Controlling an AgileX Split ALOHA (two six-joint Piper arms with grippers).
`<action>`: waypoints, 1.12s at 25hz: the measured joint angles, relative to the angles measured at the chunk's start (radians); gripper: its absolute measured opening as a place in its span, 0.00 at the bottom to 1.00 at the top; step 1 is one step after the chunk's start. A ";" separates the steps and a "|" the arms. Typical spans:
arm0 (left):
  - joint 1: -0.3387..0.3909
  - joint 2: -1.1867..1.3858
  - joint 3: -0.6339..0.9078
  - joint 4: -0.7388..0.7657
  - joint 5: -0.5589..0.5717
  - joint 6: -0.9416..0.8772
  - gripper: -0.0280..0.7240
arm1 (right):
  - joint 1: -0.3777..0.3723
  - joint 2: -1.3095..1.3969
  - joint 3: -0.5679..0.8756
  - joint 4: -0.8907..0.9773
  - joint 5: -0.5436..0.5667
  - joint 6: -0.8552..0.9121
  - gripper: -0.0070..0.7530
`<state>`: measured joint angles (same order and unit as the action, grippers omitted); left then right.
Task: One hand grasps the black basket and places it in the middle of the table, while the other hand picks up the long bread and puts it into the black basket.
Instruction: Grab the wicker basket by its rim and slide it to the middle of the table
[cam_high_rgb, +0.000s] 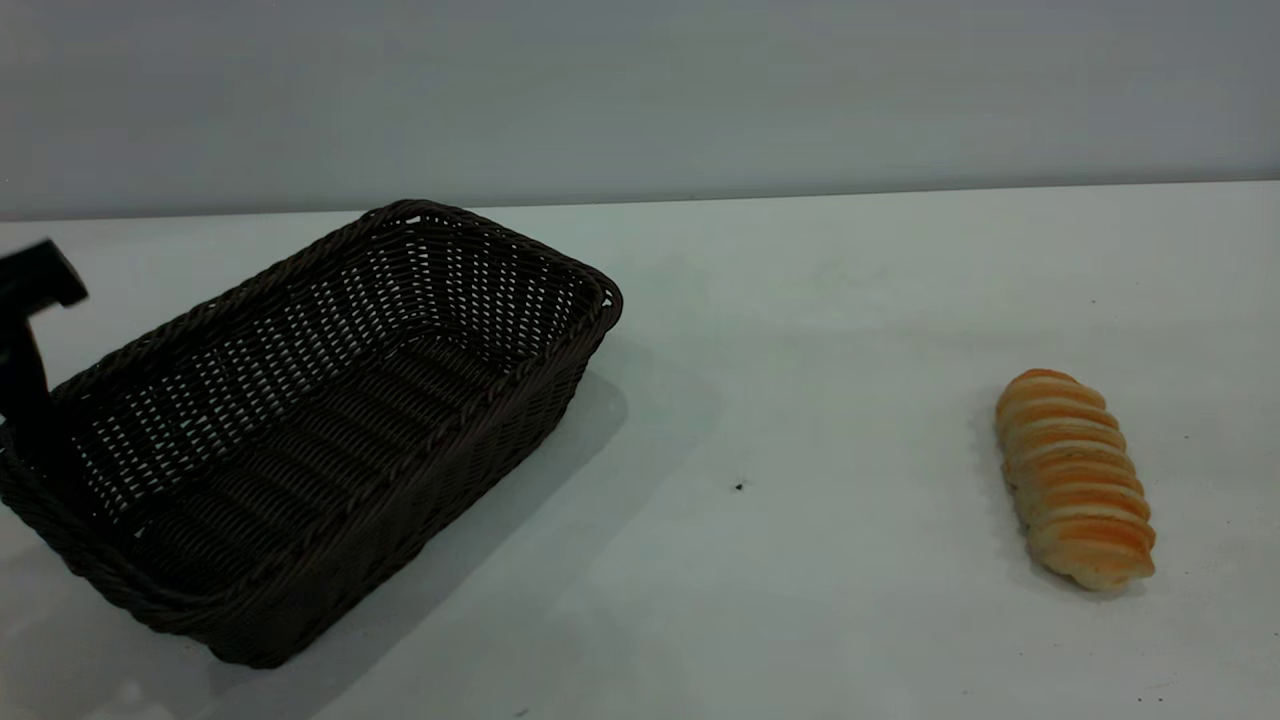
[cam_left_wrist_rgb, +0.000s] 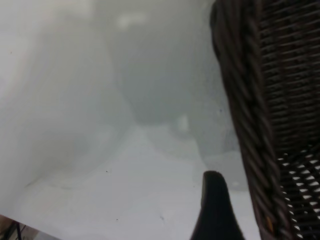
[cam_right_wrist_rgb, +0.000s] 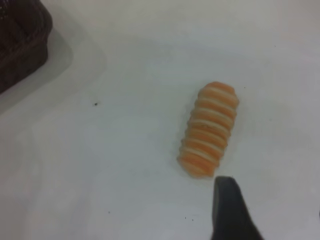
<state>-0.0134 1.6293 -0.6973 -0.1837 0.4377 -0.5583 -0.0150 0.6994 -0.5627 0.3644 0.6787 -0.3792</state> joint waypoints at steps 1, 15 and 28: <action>0.000 0.012 0.000 0.000 -0.008 0.000 0.80 | 0.000 0.000 0.000 0.000 0.000 0.000 0.55; 0.000 0.290 -0.008 -0.057 -0.278 -0.001 0.80 | 0.000 0.000 0.000 0.001 -0.005 -0.021 0.55; 0.000 0.294 -0.018 -0.097 -0.347 -0.025 0.23 | 0.000 0.000 0.000 0.001 0.003 -0.022 0.55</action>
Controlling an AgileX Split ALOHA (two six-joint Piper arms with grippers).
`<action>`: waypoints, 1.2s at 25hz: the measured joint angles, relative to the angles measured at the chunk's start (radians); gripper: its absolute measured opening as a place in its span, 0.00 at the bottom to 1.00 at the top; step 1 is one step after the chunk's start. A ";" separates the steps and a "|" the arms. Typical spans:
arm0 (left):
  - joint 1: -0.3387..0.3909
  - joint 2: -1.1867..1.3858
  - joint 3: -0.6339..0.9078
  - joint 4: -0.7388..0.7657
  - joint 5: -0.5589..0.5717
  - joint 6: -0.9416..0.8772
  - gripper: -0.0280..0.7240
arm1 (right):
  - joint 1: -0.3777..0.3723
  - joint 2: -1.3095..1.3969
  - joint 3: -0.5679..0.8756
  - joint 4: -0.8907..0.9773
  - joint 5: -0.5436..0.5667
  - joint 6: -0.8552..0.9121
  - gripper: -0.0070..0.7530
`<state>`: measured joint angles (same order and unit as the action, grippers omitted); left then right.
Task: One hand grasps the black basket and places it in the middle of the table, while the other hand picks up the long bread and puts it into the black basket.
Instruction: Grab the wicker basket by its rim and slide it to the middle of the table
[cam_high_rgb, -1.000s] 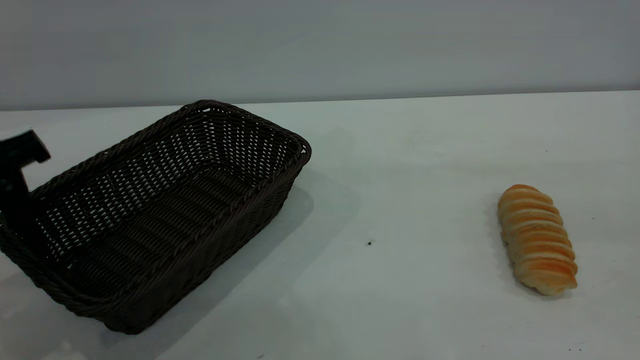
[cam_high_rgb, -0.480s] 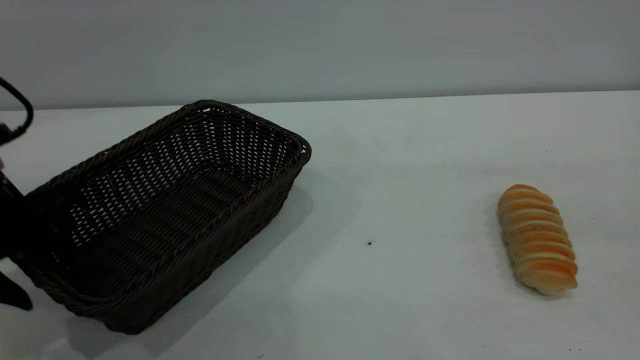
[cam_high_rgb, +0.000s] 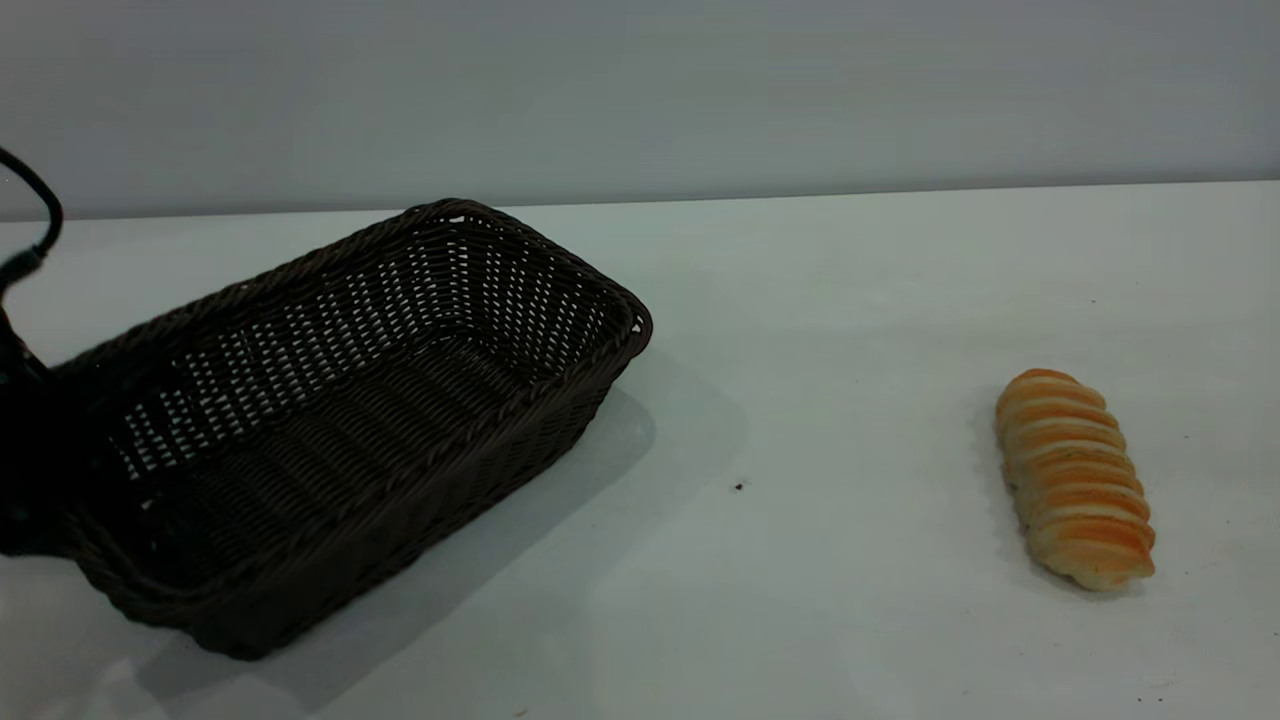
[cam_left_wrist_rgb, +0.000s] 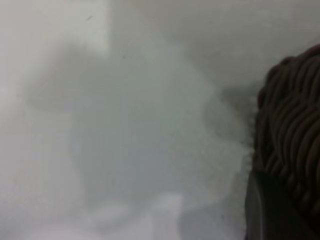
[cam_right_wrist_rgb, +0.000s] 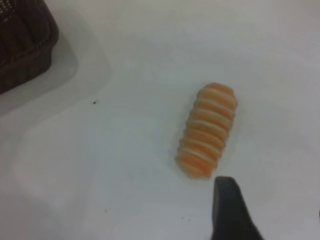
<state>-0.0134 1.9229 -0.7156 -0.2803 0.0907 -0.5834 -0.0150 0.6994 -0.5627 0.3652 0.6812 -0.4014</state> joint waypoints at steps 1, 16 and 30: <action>-0.002 -0.024 0.001 0.005 0.011 0.007 0.23 | 0.000 0.000 0.000 0.000 0.002 0.000 0.55; -0.122 0.053 -0.434 0.034 0.366 0.541 0.23 | 0.000 0.000 0.000 0.000 0.028 -0.001 0.55; -0.130 0.285 -0.608 0.024 0.466 0.654 0.23 | 0.000 0.000 0.000 0.000 0.058 -0.001 0.55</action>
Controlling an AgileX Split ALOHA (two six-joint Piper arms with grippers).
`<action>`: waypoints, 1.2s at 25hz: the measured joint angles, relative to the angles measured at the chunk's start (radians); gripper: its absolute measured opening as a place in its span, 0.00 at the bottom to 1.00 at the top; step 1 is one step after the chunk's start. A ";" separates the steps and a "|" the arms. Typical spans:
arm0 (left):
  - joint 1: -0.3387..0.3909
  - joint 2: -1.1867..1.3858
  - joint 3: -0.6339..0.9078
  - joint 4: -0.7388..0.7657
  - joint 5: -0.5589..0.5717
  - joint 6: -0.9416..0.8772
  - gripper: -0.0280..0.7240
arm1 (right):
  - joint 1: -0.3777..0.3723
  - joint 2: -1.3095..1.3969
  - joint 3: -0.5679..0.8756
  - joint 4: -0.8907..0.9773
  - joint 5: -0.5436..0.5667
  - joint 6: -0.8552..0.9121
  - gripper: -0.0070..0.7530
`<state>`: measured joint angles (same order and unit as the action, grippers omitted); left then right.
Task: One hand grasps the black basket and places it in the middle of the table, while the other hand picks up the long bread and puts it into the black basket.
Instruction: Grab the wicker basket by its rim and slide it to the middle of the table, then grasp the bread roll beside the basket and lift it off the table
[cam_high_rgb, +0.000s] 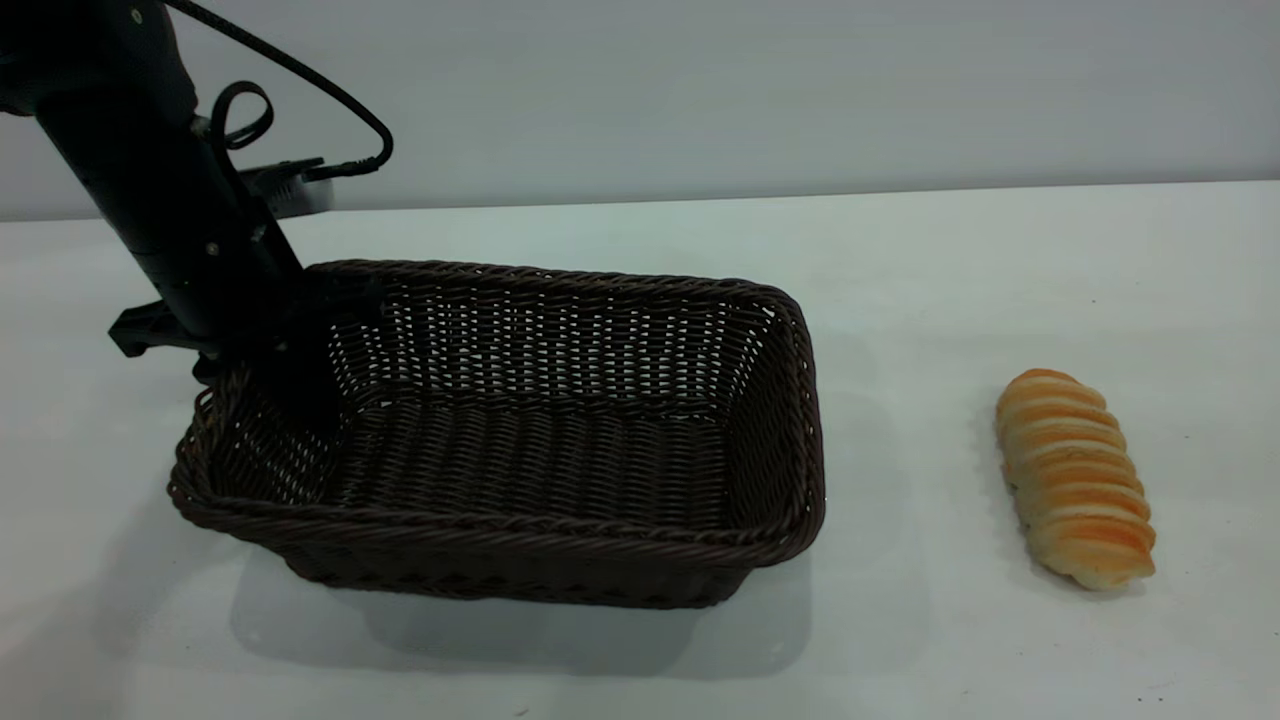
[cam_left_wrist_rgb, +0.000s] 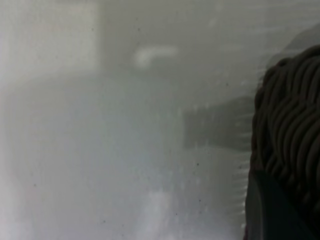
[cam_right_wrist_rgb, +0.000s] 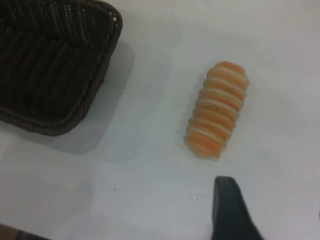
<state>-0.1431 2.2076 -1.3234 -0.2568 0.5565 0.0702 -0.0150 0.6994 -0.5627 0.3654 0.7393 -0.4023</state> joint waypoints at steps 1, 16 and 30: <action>0.000 0.000 -0.001 0.000 0.000 0.000 0.24 | 0.000 0.000 0.000 0.000 0.000 0.000 0.55; 0.000 -0.137 -0.093 0.213 0.188 -0.144 0.76 | 0.000 0.130 0.000 0.076 -0.028 -0.040 0.55; 0.000 -0.602 -0.100 0.257 0.325 -0.176 0.76 | 0.000 0.895 -0.201 0.419 -0.323 -0.399 0.55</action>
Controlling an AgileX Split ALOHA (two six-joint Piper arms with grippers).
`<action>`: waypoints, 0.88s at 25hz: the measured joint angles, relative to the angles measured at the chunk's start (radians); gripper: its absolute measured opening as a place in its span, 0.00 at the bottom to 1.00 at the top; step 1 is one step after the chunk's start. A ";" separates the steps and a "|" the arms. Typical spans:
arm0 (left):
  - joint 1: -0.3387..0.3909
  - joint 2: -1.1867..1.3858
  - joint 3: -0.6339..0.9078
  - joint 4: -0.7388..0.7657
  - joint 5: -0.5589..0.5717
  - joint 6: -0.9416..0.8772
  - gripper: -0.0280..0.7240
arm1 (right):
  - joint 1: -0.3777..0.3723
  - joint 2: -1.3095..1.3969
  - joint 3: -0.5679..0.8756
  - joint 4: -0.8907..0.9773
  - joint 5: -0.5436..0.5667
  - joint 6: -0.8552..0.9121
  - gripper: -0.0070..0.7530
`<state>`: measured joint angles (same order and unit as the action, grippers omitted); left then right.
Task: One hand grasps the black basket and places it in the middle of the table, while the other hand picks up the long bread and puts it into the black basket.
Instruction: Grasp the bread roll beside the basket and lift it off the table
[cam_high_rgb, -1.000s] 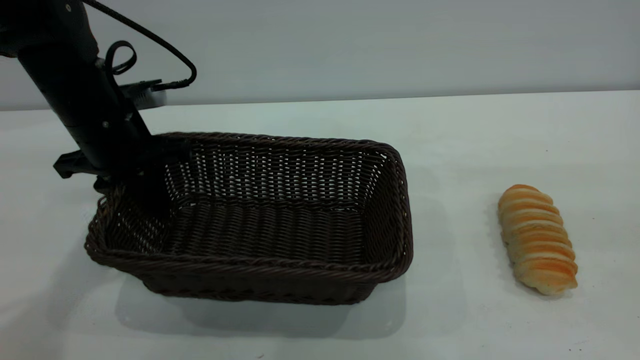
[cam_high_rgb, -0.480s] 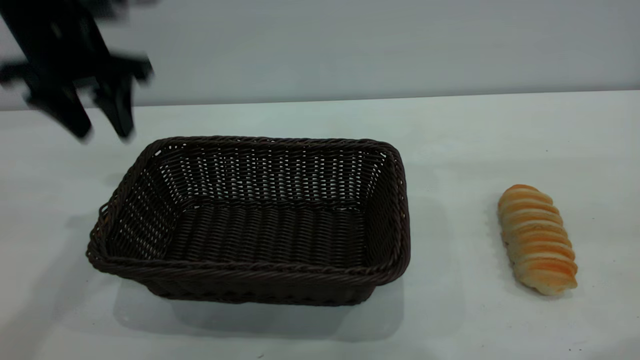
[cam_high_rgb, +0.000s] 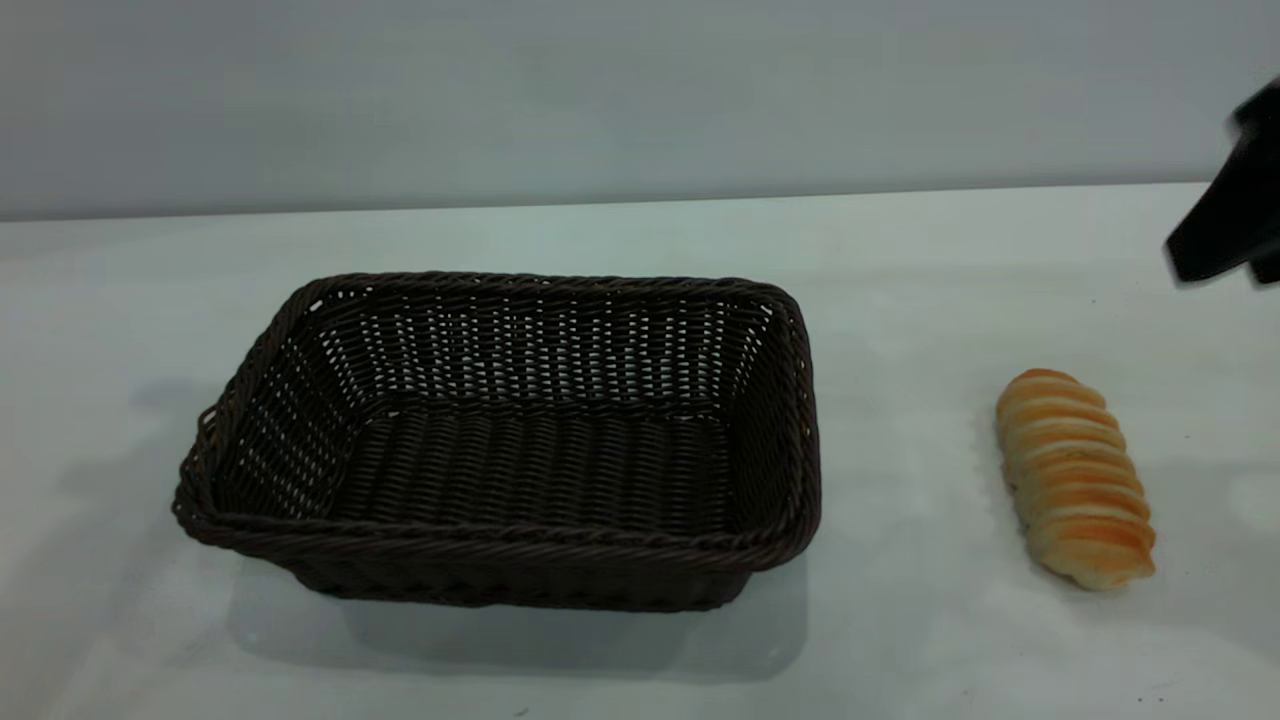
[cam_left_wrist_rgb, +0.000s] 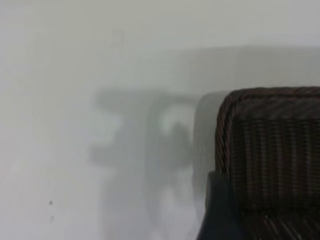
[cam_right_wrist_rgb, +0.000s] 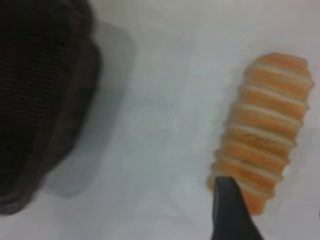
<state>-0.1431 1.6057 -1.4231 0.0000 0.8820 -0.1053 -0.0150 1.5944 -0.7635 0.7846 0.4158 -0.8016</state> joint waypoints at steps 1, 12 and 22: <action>0.000 -0.019 0.000 0.000 0.013 0.001 0.76 | 0.000 0.054 -0.009 0.004 -0.027 -0.015 0.55; 0.000 -0.068 0.000 -0.006 0.094 0.006 0.76 | 0.128 0.498 -0.088 0.183 -0.309 -0.219 0.54; 0.000 -0.068 0.000 -0.006 0.142 0.007 0.76 | 0.127 0.424 -0.092 0.232 -0.264 -0.226 0.07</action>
<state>-0.1431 1.5381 -1.4231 -0.0058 1.0236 -0.0985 0.1121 2.0187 -0.8551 1.0167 0.1522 -1.0274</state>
